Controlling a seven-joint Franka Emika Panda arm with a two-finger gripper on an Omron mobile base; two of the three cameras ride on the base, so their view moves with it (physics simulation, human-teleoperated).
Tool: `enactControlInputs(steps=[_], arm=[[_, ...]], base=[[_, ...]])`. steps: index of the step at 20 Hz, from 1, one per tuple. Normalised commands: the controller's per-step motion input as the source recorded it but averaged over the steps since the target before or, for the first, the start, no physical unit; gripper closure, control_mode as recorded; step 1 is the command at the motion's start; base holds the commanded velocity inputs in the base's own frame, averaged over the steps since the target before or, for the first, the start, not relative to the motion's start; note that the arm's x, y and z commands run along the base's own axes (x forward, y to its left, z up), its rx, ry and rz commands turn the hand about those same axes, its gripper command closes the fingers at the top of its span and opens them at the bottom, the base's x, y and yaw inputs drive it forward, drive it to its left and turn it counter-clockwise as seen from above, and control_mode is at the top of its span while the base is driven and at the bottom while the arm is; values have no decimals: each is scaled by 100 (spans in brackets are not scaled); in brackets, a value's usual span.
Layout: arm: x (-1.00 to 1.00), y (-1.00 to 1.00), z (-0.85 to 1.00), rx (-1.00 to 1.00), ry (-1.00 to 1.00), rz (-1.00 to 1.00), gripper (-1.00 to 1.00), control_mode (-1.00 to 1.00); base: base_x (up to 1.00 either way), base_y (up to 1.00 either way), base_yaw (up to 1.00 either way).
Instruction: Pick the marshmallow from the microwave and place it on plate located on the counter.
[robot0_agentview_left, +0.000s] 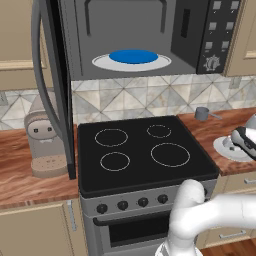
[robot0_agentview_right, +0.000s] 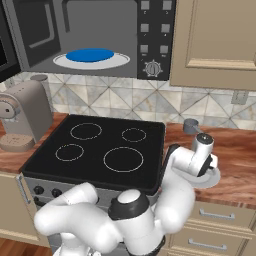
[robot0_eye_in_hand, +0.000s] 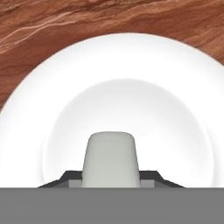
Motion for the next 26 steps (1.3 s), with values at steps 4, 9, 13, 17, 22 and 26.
enactControlInputs(steps=[4, 9, 13, 17, 22, 26], arm=[[2, 0, -5, 0, -2, 0, -100, -100], [0, 0, 0, 0, 0, 0, -100, -100], [0, 0, 0, 0, 0, 0, -100, -100], [6, 0, 0, 0, 0, 0, -100, -100], [0, 0, 2, 0, 0, -2, -100, -100], [-1, 0, 35, 0, 0, -6, -100, -100]], base=[[0, 0, 0], [0, 0, 0], [0, 0, 0], [0, 0, 0], [0, 0, 0], [0, 0, 0]])
